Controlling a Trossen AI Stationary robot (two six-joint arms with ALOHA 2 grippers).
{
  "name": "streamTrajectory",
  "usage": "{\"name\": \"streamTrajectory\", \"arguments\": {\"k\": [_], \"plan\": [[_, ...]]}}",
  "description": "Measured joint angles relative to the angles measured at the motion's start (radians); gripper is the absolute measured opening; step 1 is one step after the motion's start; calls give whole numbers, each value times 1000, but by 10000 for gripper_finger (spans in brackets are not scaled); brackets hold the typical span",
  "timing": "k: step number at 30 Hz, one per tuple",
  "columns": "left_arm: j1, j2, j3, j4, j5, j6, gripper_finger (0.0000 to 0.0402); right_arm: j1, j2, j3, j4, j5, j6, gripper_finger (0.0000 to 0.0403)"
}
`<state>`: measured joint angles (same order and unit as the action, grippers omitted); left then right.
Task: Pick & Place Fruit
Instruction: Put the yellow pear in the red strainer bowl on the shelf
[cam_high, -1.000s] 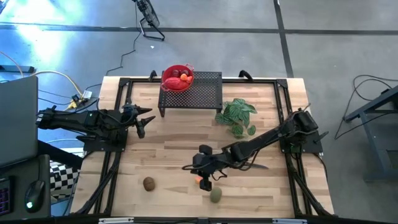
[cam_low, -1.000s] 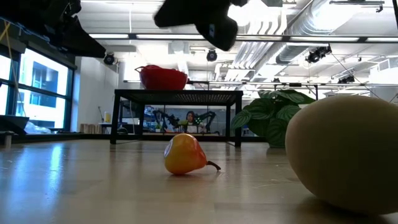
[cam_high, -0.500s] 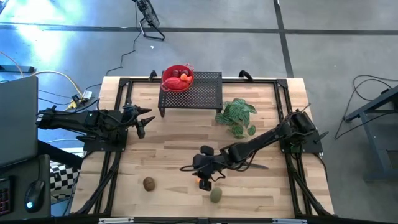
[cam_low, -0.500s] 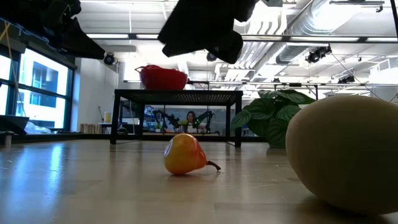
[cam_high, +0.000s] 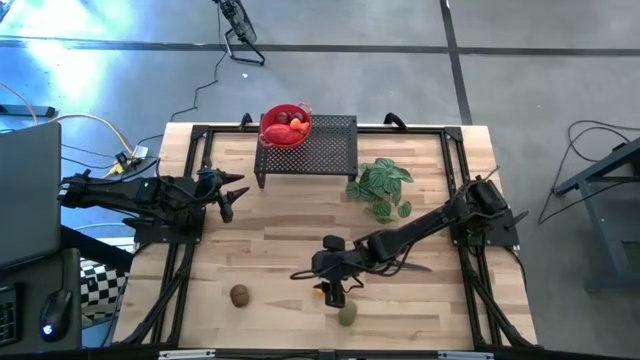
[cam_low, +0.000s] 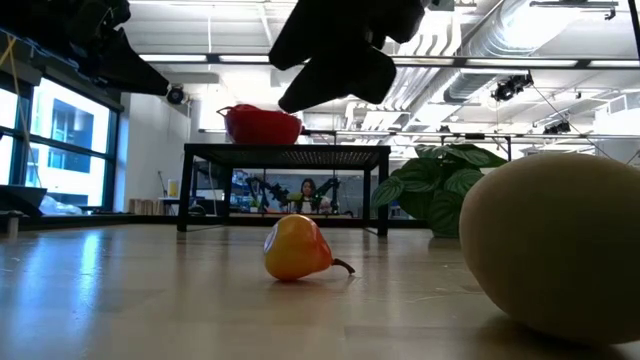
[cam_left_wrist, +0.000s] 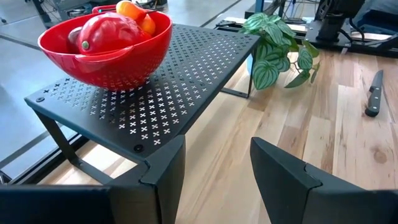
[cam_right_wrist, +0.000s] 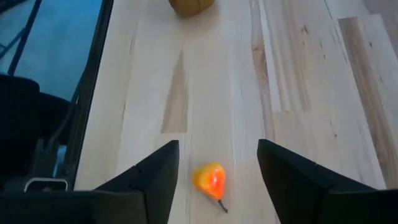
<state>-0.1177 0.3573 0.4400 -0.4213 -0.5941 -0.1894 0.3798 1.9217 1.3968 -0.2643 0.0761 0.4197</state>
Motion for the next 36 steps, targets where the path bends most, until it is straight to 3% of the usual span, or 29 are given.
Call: {"name": "streamTrajectory", "arguments": {"k": [13, 36], "plan": [[0, 0, 0, -1, -1, -26, 175, 25, 126, -1, 68, -7, -24, 203], [0, 0, 0, -8, 0, -26, 175, 43, 227, -1, 101, 4, 2, 203]]}}
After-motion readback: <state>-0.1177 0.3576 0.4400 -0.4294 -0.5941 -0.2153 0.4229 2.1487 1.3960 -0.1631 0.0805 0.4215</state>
